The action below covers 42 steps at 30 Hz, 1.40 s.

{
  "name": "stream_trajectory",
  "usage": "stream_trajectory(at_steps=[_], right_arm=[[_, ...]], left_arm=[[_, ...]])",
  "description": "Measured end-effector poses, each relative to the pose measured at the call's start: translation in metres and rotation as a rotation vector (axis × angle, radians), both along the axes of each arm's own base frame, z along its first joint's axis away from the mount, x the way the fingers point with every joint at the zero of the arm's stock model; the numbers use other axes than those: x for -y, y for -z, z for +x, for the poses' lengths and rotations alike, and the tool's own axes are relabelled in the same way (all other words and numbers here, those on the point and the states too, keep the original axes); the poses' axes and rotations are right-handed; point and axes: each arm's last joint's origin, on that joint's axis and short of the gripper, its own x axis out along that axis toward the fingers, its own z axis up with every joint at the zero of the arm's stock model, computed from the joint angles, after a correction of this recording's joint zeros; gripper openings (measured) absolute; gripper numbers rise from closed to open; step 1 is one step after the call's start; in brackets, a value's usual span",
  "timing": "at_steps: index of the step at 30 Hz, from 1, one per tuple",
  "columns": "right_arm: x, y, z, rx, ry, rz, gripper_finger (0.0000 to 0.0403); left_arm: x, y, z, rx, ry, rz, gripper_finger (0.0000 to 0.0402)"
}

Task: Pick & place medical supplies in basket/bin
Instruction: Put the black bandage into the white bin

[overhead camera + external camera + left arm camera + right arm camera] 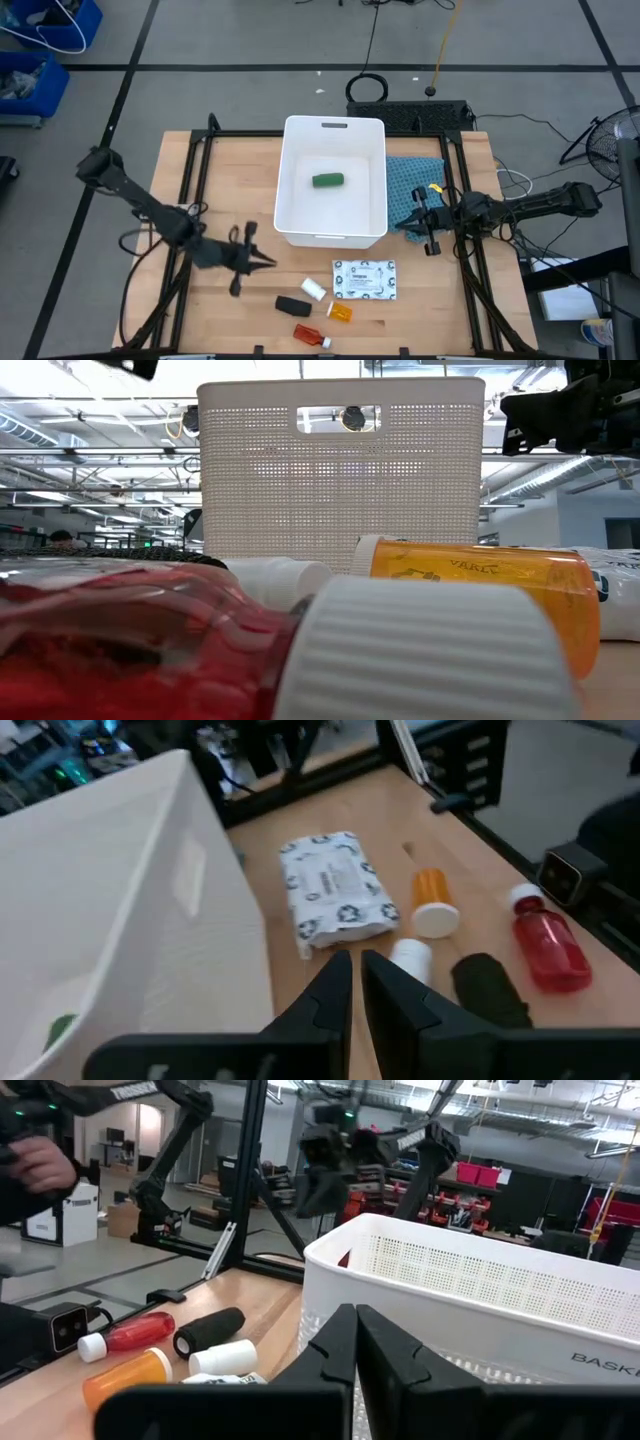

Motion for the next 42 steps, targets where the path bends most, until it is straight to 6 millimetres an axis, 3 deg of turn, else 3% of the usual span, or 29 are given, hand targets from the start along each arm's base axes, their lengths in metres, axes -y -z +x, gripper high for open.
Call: stream_trajectory(at_steps=[5,10,16,21,29,42], right_arm=[[0.0,0.0,0.0,-0.004,-0.003,0.006,0.0],[0.0,0.0,0.0,-0.005,-0.004,0.009,0.0],[0.0,0.0,0.0,-0.005,-0.004,0.009,0.0],[0.0,0.001,0.0,-0.016,-0.005,0.012,0.0],[0.0,0.003,0.0,-0.034,-0.005,0.021,0.0],[0.0,0.005,0.001,-0.054,-0.003,0.02,0.0]], left_arm=[[0.031,-0.005,0.018,-0.091,0.035,0.032,0.0059],[0.056,-0.001,0.033,-0.164,0.062,0.08,0.014],[0.07,0.014,0.043,-0.302,0.071,-0.061,0.0254],[0.074,0.034,0.049,-0.382,0.0,-0.118,0.0309],[0.082,0.071,0.058,-0.501,-0.005,-0.089,0.0326],[0.074,0.12,0.08,-0.698,0.0,-0.183,0.0326]])
